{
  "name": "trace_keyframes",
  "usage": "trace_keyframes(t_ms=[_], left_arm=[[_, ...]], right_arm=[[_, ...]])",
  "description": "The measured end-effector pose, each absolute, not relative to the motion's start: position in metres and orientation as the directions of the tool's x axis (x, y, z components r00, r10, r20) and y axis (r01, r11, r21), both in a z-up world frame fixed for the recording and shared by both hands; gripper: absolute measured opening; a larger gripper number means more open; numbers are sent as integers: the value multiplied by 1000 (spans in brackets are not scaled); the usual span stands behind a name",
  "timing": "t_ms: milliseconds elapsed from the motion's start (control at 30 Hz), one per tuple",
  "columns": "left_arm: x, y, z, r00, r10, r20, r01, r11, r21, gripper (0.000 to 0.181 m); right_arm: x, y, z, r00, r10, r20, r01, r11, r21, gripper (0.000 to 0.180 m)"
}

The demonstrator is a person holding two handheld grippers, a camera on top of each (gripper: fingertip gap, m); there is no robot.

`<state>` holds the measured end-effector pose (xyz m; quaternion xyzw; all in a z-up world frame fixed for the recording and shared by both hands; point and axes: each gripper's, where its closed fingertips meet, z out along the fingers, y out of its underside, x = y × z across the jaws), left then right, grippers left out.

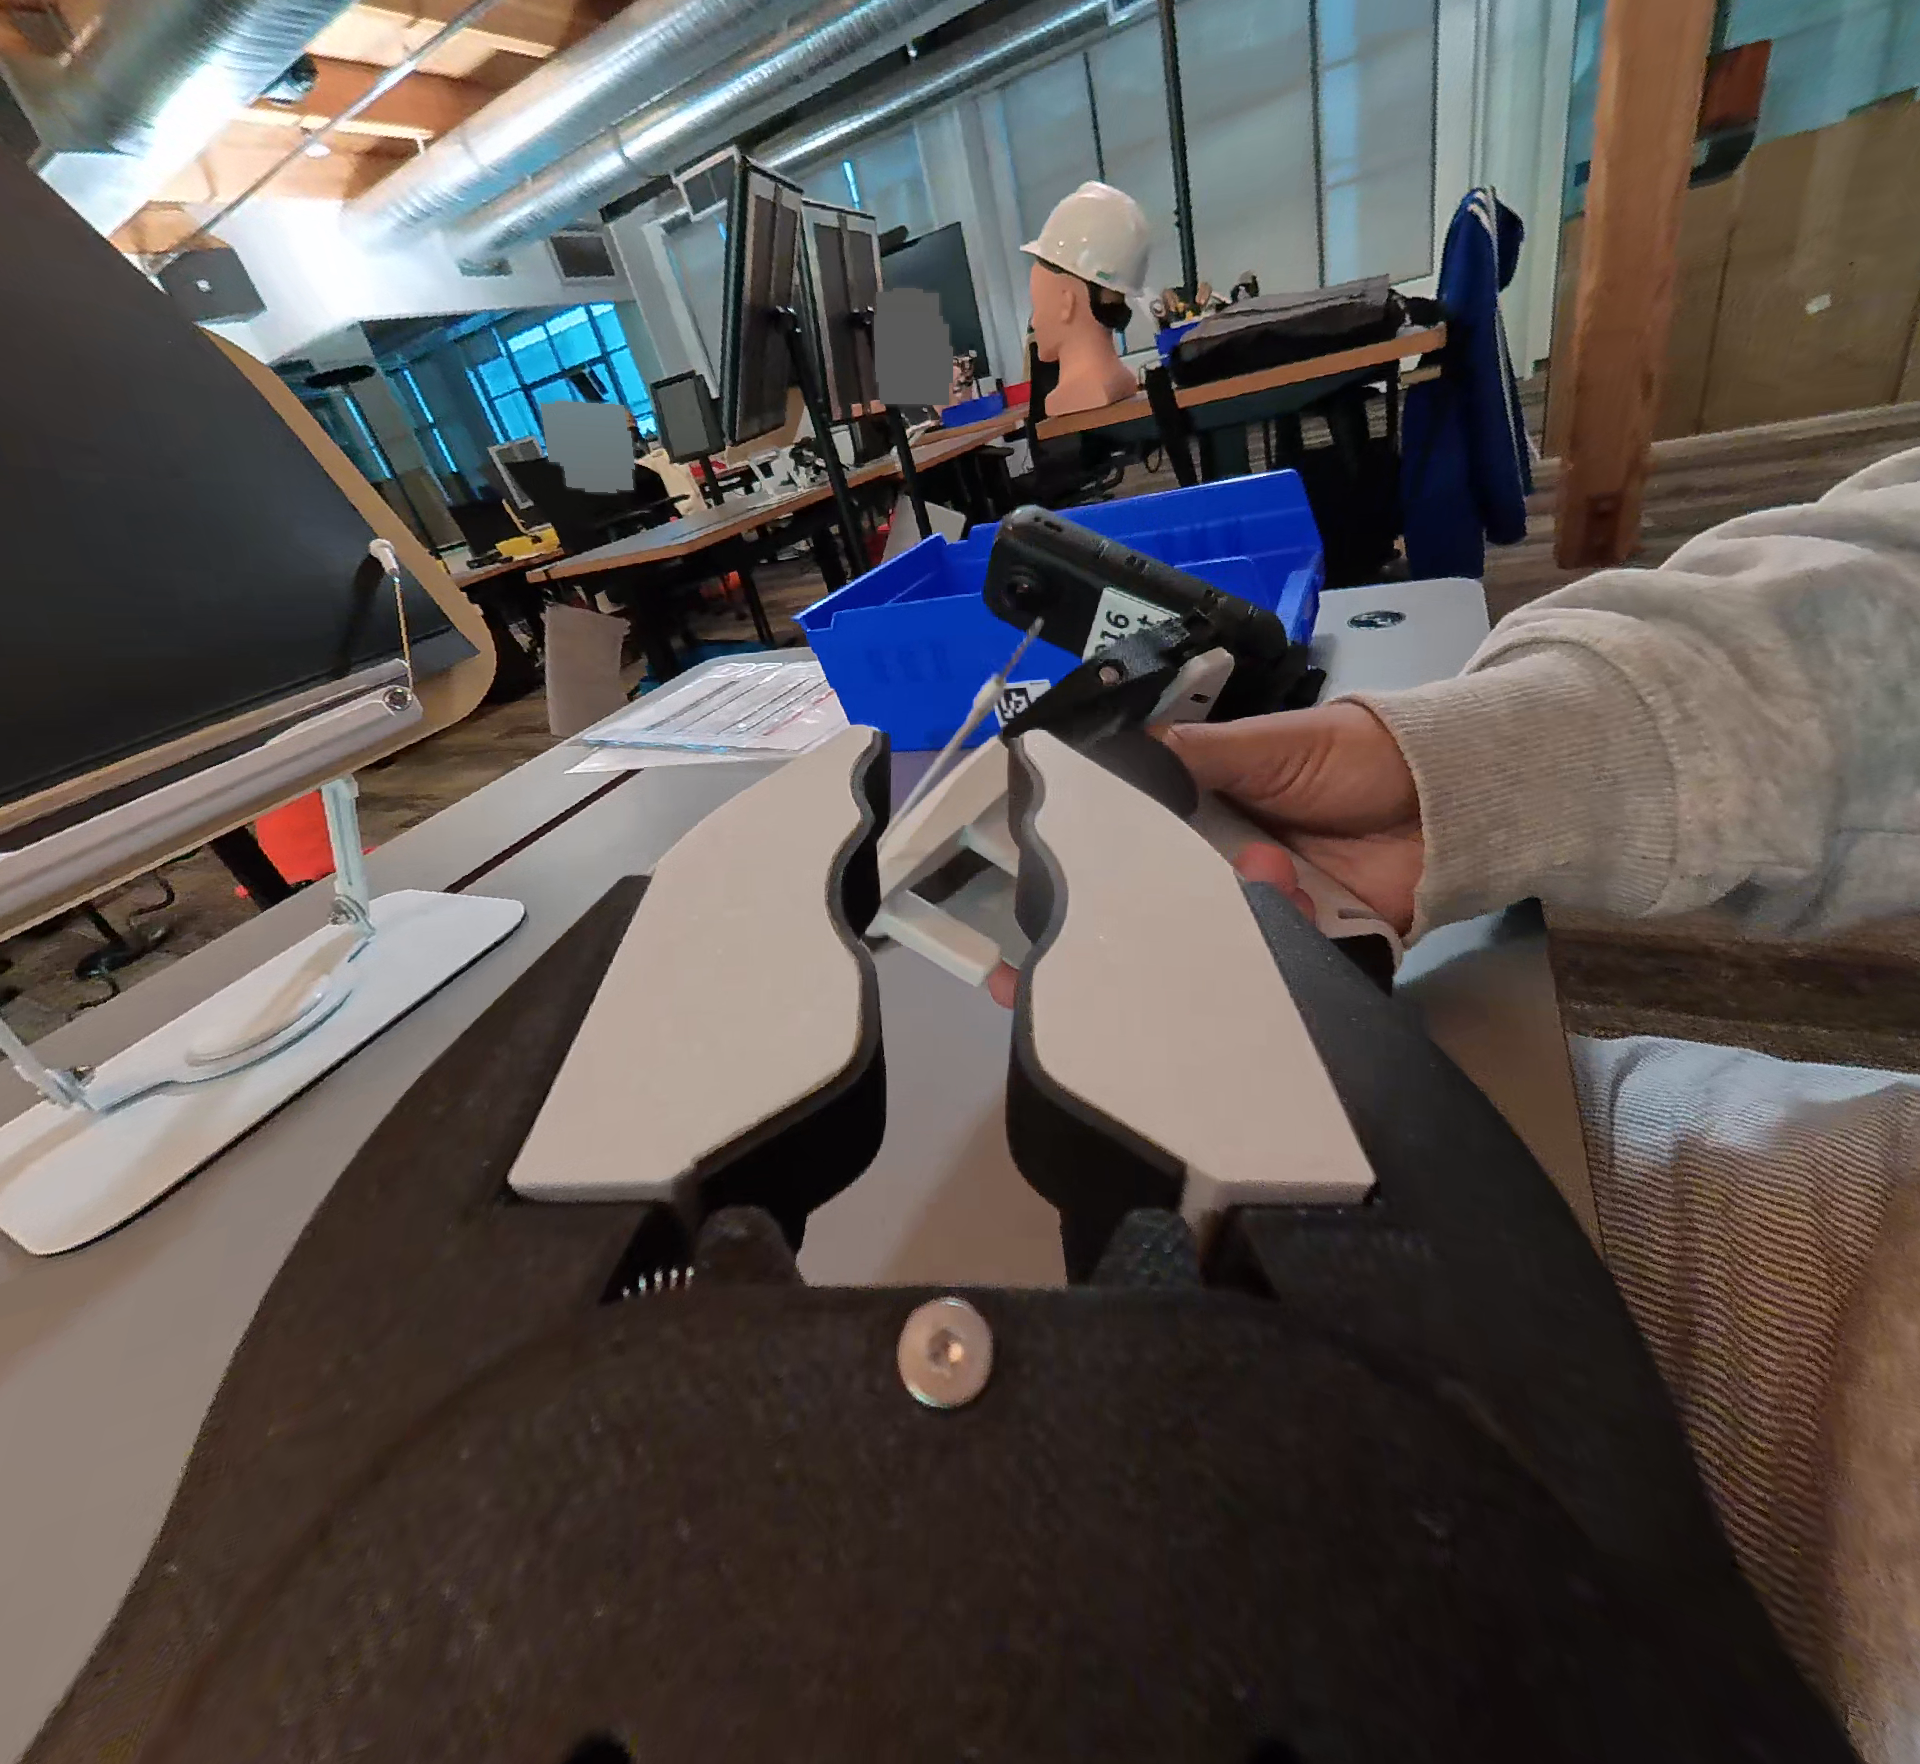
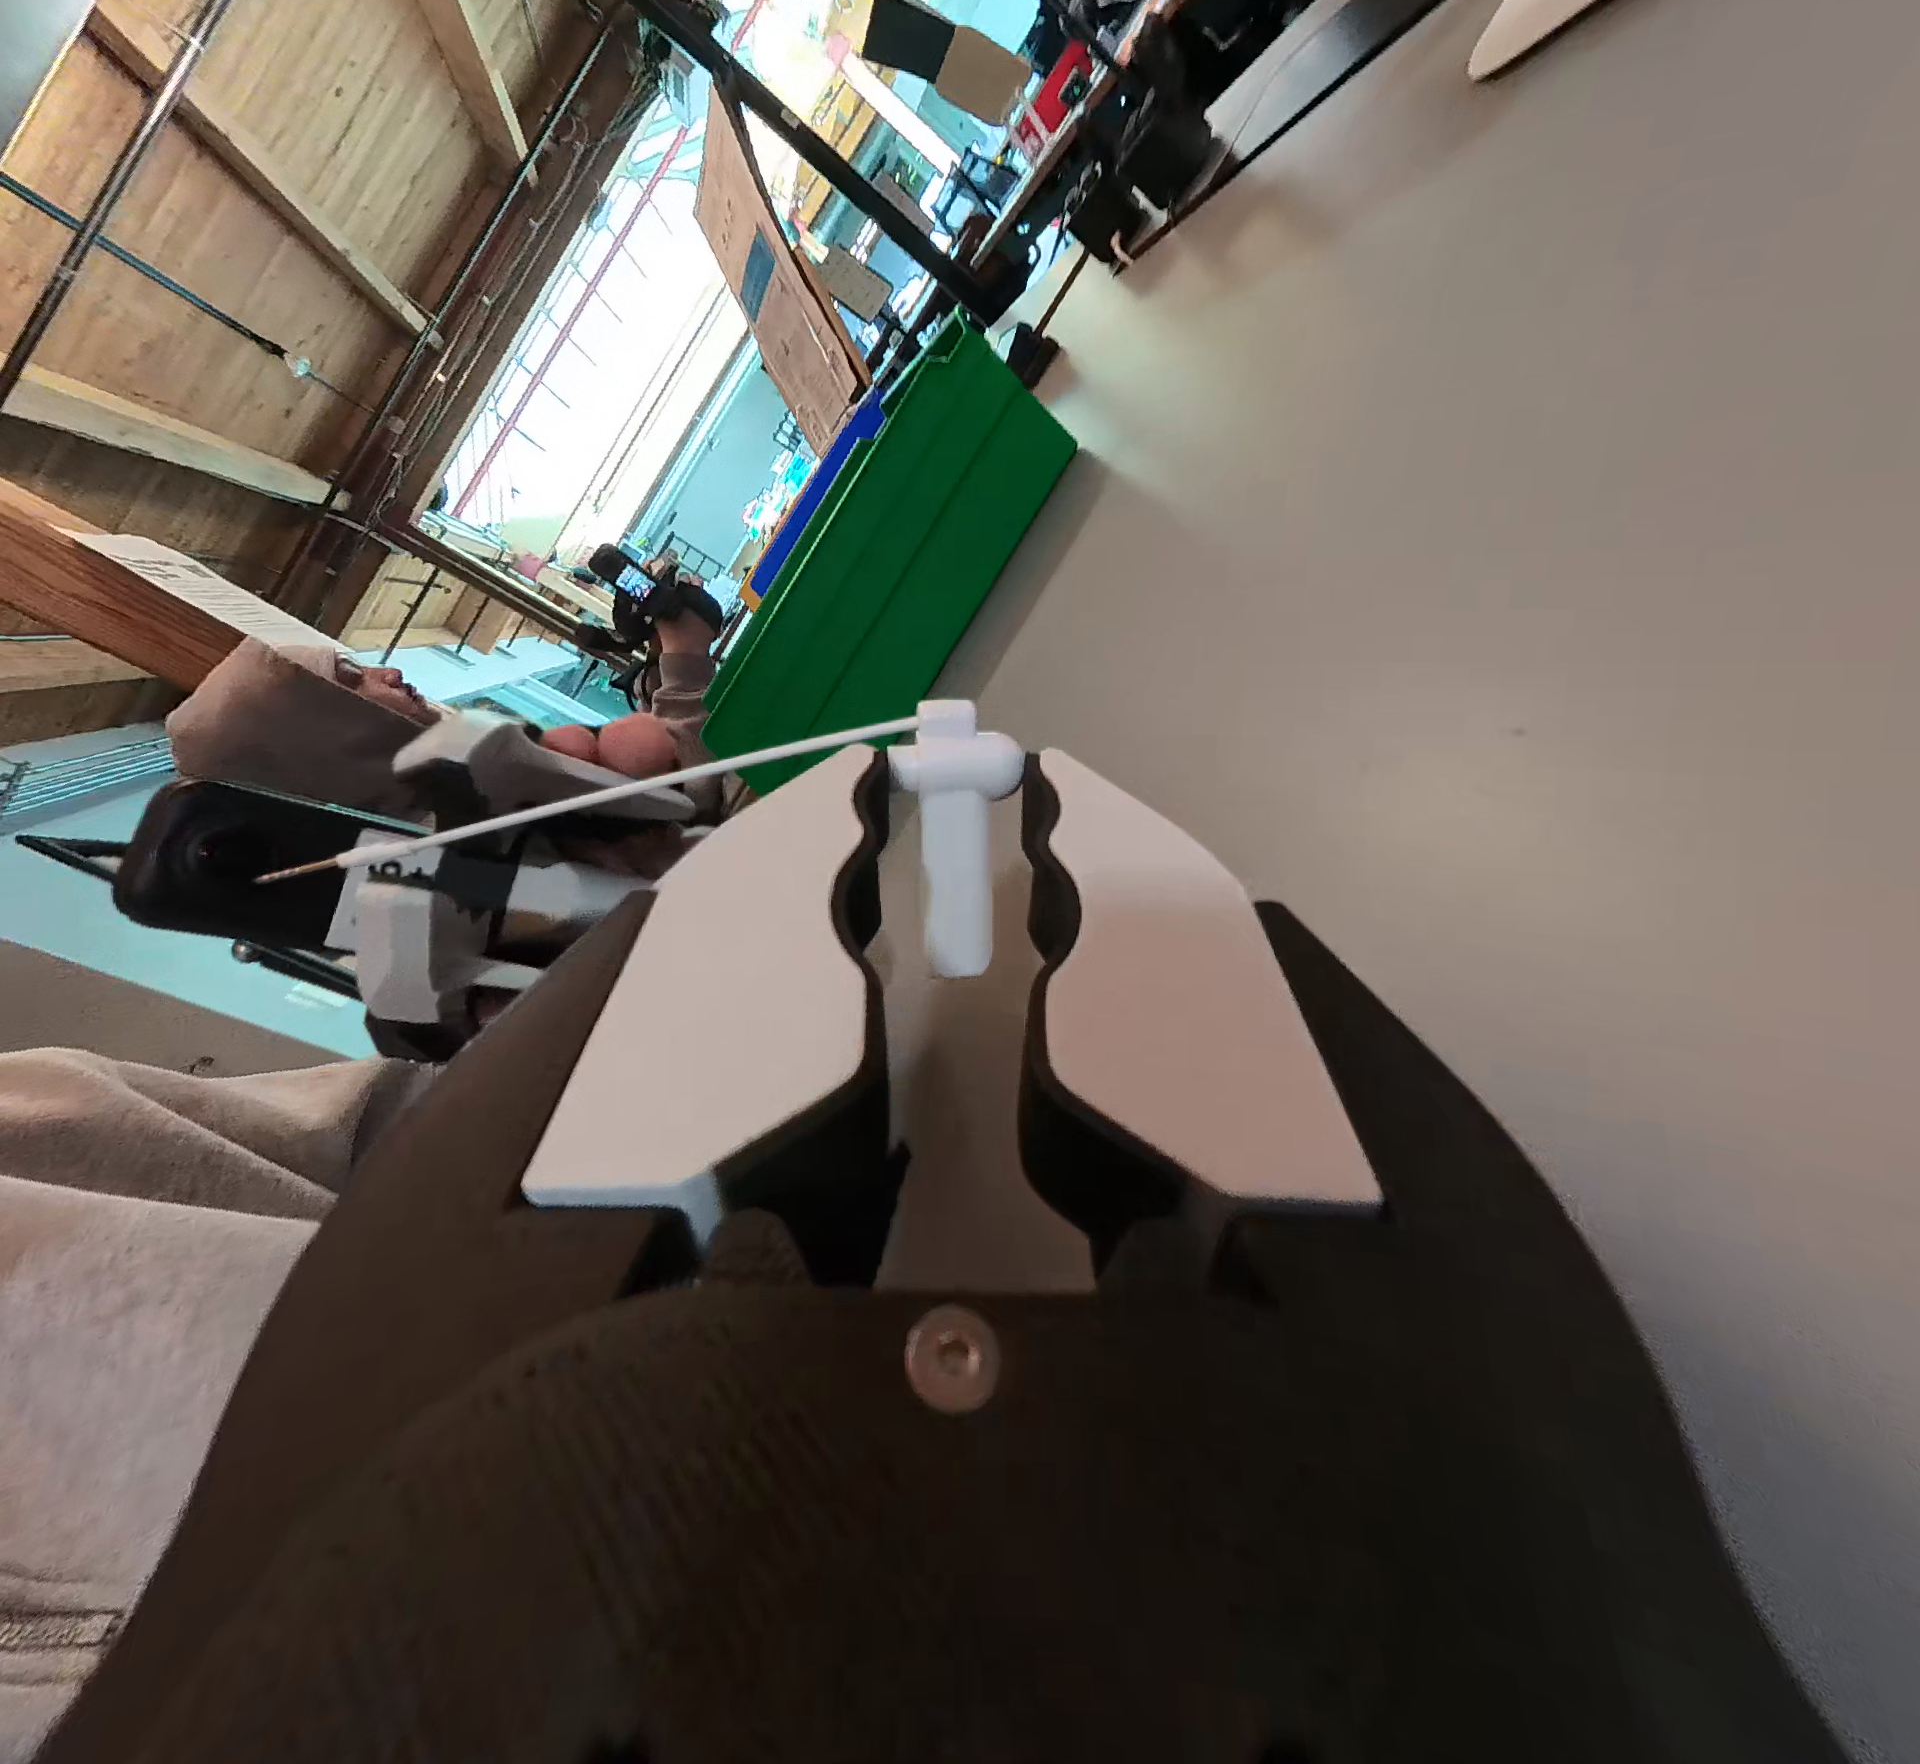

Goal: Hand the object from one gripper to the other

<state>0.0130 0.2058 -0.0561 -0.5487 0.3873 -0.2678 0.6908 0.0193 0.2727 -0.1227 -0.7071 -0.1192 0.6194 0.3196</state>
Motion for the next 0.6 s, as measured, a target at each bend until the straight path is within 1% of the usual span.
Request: trace_keyframes(t_ms=[133,300,533,567,600], left_arm=[[14,204,-55,550,-800,-240,-47,257,-965,21],[13,202,-50,550,-798,-246,-36,271,-962,5],[10,203,-45,561,-794,-236,-25,268,-963,3],[8,204,-44,567,-791,-229,-17,266,-964,3],[5,206,-42,572,-791,-216,-6,260,-966,3]], right_arm=[[11,264,-129,195,553,-810,-177,-793,-583,25],[8,261,-133,179,532,-828,-155,-815,-558,25],[0,251,-137,166,539,-826,-97,-824,-558,25],[-1,250,-138,165,542,-824,-89,-824,-559,29],[-1,250,-138,162,544,-823,-84,-823,-561,36]])
